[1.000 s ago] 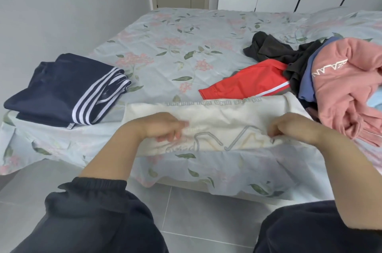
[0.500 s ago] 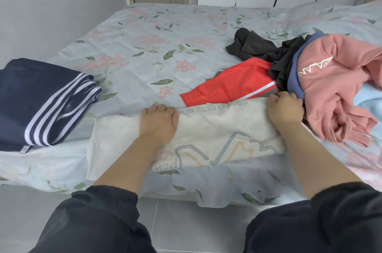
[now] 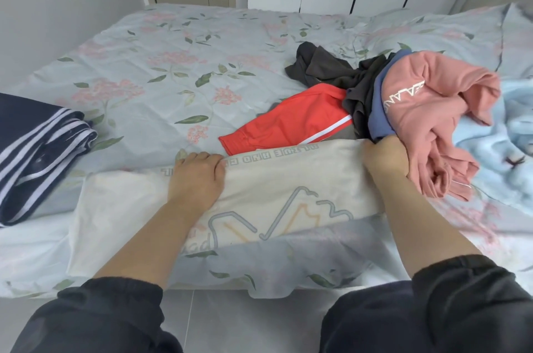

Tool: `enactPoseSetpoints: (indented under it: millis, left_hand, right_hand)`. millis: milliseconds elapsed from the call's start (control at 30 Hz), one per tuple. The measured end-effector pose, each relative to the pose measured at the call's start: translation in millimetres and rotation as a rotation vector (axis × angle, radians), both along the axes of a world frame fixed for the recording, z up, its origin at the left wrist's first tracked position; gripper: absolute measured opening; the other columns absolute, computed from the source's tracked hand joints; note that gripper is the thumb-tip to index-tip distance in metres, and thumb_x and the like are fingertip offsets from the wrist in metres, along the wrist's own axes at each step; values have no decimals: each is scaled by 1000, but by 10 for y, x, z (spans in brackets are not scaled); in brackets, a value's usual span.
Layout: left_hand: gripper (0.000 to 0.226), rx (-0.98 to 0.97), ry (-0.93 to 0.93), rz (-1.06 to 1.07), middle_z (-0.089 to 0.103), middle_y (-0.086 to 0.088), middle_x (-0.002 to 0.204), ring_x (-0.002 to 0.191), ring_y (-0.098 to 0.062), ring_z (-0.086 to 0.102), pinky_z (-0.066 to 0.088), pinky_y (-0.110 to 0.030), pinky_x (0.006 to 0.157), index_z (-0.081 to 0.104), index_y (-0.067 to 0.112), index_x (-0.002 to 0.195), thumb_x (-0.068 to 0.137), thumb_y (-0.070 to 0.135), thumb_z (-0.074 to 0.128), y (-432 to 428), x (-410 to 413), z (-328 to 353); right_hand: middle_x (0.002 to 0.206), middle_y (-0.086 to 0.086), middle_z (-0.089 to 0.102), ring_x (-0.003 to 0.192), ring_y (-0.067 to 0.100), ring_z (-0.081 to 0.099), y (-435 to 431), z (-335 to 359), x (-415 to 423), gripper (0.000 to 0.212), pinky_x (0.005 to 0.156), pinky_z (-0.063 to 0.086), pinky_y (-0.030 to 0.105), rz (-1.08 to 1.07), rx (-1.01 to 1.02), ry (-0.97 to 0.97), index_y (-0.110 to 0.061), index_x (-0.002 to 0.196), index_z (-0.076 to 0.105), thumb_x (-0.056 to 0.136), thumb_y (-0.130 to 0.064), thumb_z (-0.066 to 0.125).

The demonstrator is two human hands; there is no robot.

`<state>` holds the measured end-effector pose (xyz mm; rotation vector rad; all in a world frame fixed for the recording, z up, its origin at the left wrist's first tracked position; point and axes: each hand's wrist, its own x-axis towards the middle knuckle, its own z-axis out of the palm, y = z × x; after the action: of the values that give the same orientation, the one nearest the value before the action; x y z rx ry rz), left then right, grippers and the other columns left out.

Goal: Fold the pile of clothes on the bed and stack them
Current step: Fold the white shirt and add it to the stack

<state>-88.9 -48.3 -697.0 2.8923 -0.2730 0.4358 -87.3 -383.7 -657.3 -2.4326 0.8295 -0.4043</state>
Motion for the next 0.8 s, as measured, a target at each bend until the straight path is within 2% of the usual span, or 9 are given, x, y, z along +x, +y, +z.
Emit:
enactPoseSetpoints:
  millis: [133,200,267,433,533,600,667,700,800]
  left_hand:
    - [31,7,-23,-6,68,-10,102,97,-33,57,29,-49,108,67,14,111,99,24,40,8,-8,-7]
    - [31,13,-22,-9,68,-9,104,98,-32,57,29,-49,108,66,15,113,99,24,41,5,-18,1]
    - [31,11,-7,-36,67,-9,106,101,-32,56,30,-48,106,65,16,116,100,26,40,14,-25,25]
    - [39,17,159,-108,58,-5,119,116,-27,46,34,-38,102,55,22,131,100,39,38,245,3,125]
    - [46,-50,333,-143,55,-2,119,118,-22,45,36,-34,100,55,25,130,91,49,54,440,54,242]
    - [46,-110,470,-158,56,2,115,113,-18,49,39,-35,99,58,28,122,83,50,66,594,104,346]
    - [46,-103,633,-173,56,6,113,109,-15,52,41,-31,96,56,29,115,77,46,75,764,174,466]
    - [48,-66,713,-179,56,7,113,108,-14,52,41,-28,93,54,28,114,75,43,78,836,212,529]
    - [49,113,894,-180,60,7,113,106,-14,56,44,-27,93,57,24,110,70,36,83,919,280,707]
  right_hand:
    - [127,18,51,119,35,44,542,74,-116,40,94,36,44,297,-533,-81,-3,125,48,90,-22,49]
    - [142,13,44,133,30,35,807,-18,-151,47,108,27,43,721,-505,-112,-9,139,42,96,-29,45]
    - [154,3,30,144,21,20,894,-152,-160,49,117,11,42,922,-432,54,-20,147,32,101,-38,32]
    - [159,-4,16,146,14,10,581,-243,10,49,115,2,51,613,-302,249,-25,149,27,102,-39,22]
    - [156,0,23,145,18,12,586,-142,93,52,115,5,52,715,-357,270,-22,148,28,97,-21,39]
    - [149,1,35,140,20,26,629,-6,136,64,114,13,43,863,-336,299,-23,145,33,86,-6,49]
    - [136,1,47,123,20,45,652,197,202,64,104,34,30,968,-311,426,-23,139,42,80,-2,54]
    - [126,0,52,108,17,53,654,302,233,60,89,44,20,995,-311,512,-22,134,47,78,-3,58]
    - [90,-5,61,72,10,54,680,559,277,48,56,41,19,1016,-423,685,-22,117,60,72,-10,72]
